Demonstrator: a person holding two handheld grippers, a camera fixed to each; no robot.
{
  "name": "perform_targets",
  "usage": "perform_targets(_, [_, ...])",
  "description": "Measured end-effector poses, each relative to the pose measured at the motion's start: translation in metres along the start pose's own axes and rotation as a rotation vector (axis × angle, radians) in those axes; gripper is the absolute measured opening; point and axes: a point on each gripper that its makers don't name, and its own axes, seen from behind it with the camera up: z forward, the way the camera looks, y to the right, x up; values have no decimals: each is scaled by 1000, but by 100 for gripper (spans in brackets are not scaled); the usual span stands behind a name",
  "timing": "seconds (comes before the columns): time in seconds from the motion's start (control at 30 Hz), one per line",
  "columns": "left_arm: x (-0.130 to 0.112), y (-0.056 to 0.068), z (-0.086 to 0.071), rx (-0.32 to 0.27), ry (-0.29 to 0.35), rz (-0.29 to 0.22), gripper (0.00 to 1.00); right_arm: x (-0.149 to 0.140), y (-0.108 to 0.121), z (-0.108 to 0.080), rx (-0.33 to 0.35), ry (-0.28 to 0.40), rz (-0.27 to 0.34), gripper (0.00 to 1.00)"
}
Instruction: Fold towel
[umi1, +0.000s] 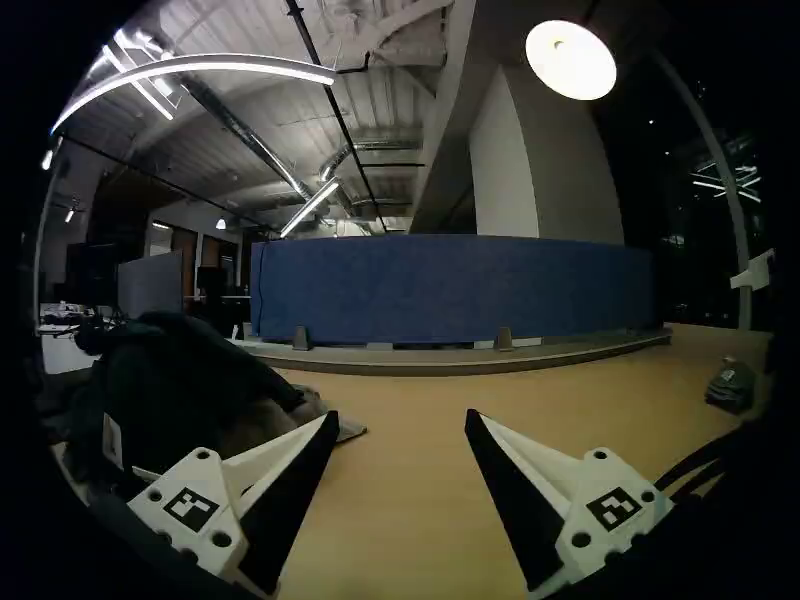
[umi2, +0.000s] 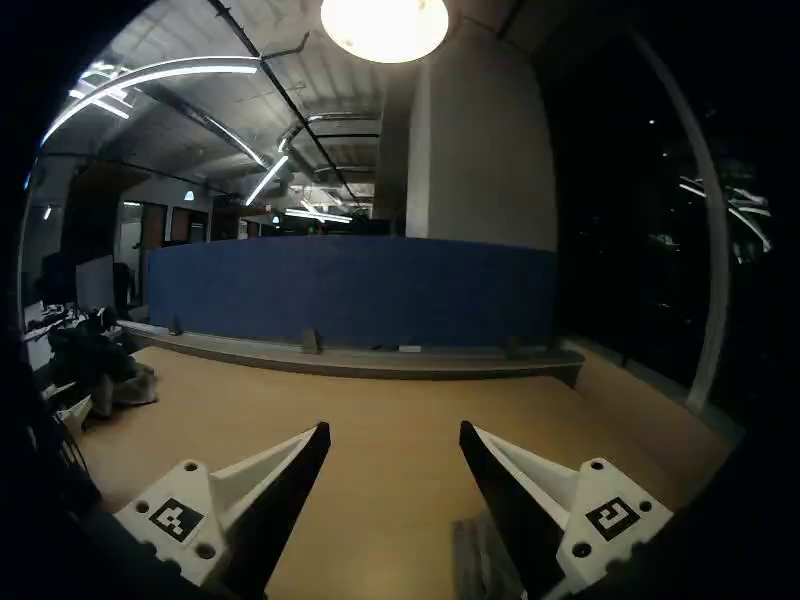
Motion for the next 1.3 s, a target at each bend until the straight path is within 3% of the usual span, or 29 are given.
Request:
perform_targets(0.6, [-3, -3, -1, 22, -16, 1, 94, 4, 15, 3, -3, 11, 7, 100])
perform_targets(1.0, [-2, -3, -1, 22, -16, 4, 94, 16, 30, 2, -24, 80, -4, 100])
perform_targets(1.3, [-3, -3, -2, 22, -16, 4, 94, 3, 36, 1, -1, 105, 56, 100])
